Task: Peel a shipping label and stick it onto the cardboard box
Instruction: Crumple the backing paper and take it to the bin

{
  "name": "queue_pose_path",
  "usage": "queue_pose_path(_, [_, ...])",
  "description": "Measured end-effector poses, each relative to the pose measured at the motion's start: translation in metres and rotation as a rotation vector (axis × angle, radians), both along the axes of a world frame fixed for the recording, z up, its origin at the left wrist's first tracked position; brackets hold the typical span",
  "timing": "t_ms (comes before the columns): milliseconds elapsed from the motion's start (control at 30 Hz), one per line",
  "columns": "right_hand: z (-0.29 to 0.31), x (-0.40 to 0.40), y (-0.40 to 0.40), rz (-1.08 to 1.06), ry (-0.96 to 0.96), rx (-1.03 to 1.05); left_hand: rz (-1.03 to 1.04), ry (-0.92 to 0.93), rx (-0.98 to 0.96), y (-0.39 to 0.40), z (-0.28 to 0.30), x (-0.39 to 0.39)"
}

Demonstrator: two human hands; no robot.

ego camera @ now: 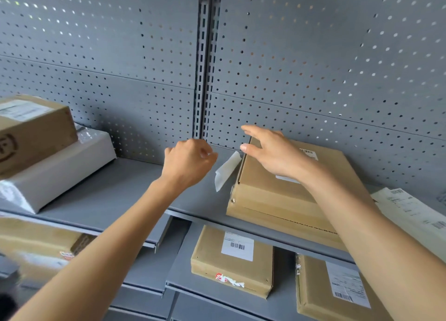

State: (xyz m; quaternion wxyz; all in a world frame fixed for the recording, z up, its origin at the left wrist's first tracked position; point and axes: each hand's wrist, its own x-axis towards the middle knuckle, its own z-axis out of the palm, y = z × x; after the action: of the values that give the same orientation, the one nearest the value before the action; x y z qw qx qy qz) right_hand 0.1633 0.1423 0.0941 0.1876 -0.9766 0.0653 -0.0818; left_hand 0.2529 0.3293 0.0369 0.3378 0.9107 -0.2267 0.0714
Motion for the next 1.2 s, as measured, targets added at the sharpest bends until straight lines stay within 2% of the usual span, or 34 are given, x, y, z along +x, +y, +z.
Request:
queue_pose_path(167, [-0.003, -0.005, -0.002, -0.021, 0.005, -0.023, -0.048, 0.053, 0.066, -0.012, -0.022, -0.005])
queue_pose_path(367, [-0.008, -0.009, -0.008, -0.052, 0.010, 0.004, -0.066, -0.005, 0.179, -0.025, -0.036, -0.003])
queue_pose_path(667, [-0.008, -0.013, -0.007, -0.069, 0.009, 0.020, -0.037, -0.020, 0.132, -0.020, -0.035, -0.002])
queue_pose_path(900, [-0.004, -0.016, -0.008, -0.067, -0.019, 0.031, 0.004, -0.095, -0.053, 0.011, 0.005, 0.001])
queue_pose_path(1067, [0.009, -0.008, -0.001, -0.021, -0.161, 0.001, -0.094, -0.142, -0.194, 0.031, 0.046, 0.000])
queue_pose_path(1200, [0.026, -0.008, 0.008, 0.033, -0.277, -0.029, -0.168, -0.202, -0.212, 0.036, 0.070, -0.007])
